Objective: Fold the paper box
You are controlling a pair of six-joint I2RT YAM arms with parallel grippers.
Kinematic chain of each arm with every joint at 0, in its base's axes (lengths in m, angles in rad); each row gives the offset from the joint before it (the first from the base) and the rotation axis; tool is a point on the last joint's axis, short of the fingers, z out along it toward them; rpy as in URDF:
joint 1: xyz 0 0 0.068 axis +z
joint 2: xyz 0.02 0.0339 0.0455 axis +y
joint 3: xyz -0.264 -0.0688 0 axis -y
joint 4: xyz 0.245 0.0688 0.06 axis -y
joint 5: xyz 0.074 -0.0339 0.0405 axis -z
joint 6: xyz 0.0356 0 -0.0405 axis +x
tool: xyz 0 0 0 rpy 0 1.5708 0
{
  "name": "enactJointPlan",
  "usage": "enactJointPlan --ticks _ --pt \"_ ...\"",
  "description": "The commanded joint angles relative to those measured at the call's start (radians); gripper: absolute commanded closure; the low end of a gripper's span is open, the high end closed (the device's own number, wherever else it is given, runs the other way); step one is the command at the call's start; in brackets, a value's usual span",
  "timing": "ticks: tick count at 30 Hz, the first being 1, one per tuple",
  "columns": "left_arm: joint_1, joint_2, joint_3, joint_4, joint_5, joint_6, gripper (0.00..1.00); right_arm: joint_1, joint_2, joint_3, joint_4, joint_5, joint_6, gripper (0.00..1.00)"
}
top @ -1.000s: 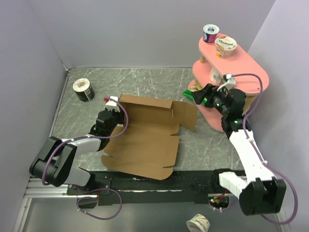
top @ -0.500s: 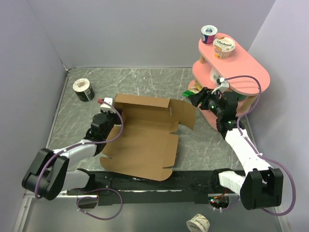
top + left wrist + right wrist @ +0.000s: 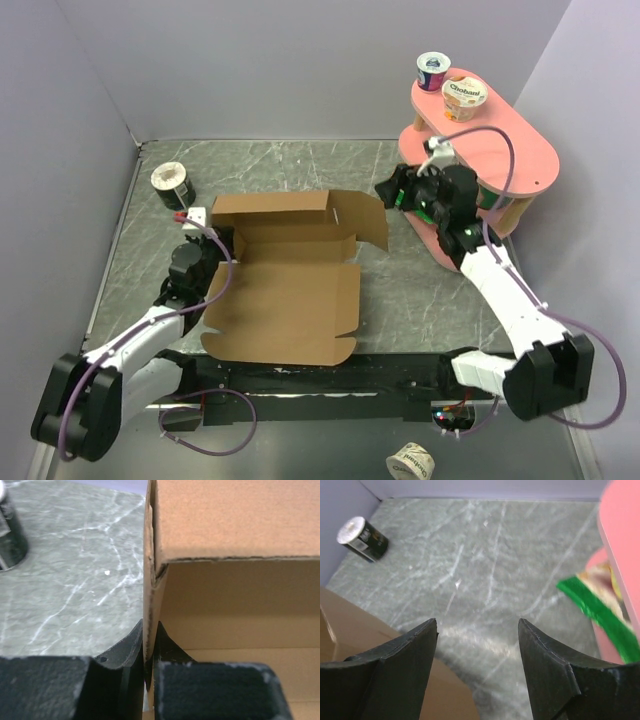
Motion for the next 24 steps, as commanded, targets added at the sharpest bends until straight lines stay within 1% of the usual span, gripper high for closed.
enactJointPlan --ticks 1,4,7,9,11,13,15,18,20,22,24 --pt "0.022 -0.076 0.009 -0.026 0.011 -0.061 0.87 0.008 0.118 0.102 -0.033 -0.077 -0.048 0.27" --pt "0.028 -0.082 0.019 -0.053 0.012 -0.075 0.87 0.031 0.161 0.105 0.006 -0.1 -0.022 0.27" --pt "0.031 -0.07 0.038 -0.078 0.007 -0.087 0.87 0.068 0.169 0.087 0.038 -0.105 0.013 0.27" --pt "0.033 -0.055 0.05 -0.093 -0.003 -0.09 0.88 0.097 0.157 0.05 0.098 -0.108 0.044 0.27" --pt "0.033 -0.032 0.067 -0.116 -0.031 -0.098 0.89 0.116 0.143 0.024 0.115 -0.054 0.102 0.25" --pt "0.033 -0.019 0.076 -0.121 -0.048 -0.104 0.89 0.151 0.118 -0.019 0.136 0.03 0.168 0.25" --pt "0.031 -0.015 0.078 -0.112 -0.051 -0.115 0.89 0.192 0.111 -0.062 0.167 0.081 0.208 0.25" --pt "0.031 -0.001 0.078 -0.081 -0.029 -0.116 0.88 0.237 0.121 -0.103 0.176 0.245 0.315 0.26" --pt "0.019 0.02 0.078 -0.063 -0.031 -0.115 0.89 0.284 0.123 -0.15 0.232 0.343 0.389 0.26" --pt "0.007 0.037 0.072 -0.049 -0.048 -0.109 0.89 0.324 0.134 -0.166 0.272 0.38 0.435 0.25" --pt "-0.005 0.051 0.069 -0.034 -0.049 -0.109 0.88 0.341 0.158 -0.162 0.277 0.409 0.452 0.23"
